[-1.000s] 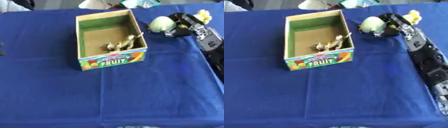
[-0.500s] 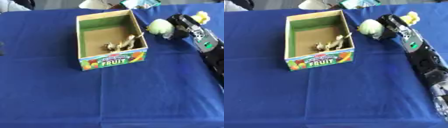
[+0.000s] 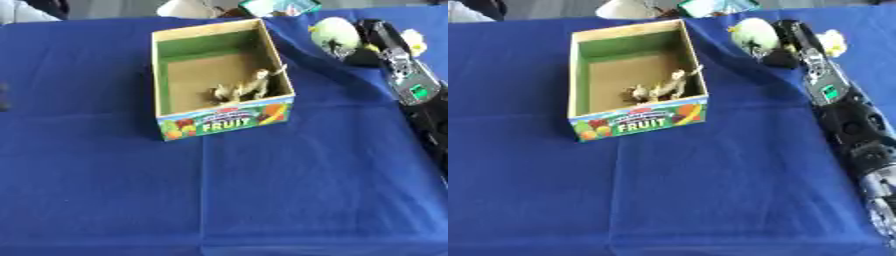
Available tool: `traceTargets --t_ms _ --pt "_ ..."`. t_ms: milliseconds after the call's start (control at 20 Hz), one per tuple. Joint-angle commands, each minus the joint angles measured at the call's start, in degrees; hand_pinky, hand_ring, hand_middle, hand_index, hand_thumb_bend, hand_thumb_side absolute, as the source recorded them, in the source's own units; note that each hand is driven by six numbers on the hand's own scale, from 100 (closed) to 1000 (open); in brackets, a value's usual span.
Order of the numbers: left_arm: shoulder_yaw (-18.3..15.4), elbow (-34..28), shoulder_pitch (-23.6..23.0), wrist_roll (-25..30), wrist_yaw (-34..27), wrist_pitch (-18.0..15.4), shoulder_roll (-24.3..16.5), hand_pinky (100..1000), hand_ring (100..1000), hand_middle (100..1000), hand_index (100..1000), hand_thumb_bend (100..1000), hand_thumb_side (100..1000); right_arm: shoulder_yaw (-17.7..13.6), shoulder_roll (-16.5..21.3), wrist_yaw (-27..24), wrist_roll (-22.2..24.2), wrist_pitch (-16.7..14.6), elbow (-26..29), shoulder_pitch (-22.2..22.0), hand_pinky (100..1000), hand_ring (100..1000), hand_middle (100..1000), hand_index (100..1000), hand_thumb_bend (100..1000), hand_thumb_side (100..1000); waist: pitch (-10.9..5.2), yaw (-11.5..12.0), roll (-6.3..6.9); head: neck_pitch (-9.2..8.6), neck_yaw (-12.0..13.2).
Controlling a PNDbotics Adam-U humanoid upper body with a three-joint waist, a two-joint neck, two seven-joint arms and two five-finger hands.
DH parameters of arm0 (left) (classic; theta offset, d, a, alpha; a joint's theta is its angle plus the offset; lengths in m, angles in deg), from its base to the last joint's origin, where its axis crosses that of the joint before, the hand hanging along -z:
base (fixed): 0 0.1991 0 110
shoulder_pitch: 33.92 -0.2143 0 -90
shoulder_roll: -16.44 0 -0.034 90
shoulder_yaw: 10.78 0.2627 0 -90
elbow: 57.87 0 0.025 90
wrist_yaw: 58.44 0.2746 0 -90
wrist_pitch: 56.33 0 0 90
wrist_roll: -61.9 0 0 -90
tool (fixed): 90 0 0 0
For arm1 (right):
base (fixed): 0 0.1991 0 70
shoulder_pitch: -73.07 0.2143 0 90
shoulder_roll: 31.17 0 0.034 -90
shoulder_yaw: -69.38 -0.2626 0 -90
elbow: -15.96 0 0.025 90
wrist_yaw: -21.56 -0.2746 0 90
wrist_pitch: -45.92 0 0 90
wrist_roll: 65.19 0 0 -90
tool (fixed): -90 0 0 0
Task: Pick up objects on the table and place them in the box.
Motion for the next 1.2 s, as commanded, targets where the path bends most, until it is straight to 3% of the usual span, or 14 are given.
traceTargets --t_ms 50,250,600,1200 --pt "-0.14 -0.97 0.57 -0.04 -0.22 0.01 -0.39 547 629 656 778 319 613 0.31 2.71 -2.91 -0.7 0.62 2.1 0.65 732 657 510 601 317 286 -0.91 -0.14 -0.04 -0.29 0.11" --pt "-0.17 -0.96 0.52 -0.07 -0.2 0.0 -0.42 548 630 656 778 317 613 0.37 3.21 -4.85 -0.63 1.1 3.25 0.51 730 654 506 595 249 254 -0.96 -0.32 0.04 -0.28 0.15" --pt "-0.14 -0.99 0.47 -0.07 -0.21 -0.01 -0.41 548 630 656 778 317 613 1.8 3.17 -5.92 1.37 0.51 8.84 1.68 730 653 501 586 230 208 -1.17 -0.52 0.03 -0.25 0.01" --pt "0.17 -0.94 0.44 0.23 -0.35 -0.04 -0.22 549 632 657 778 316 612 8.49 -1.67 0.39 8.72 -3.99 19.16 6.52 734 660 509 594 204 214 -1.59 0.28 0.02 -0.22 -1.31"
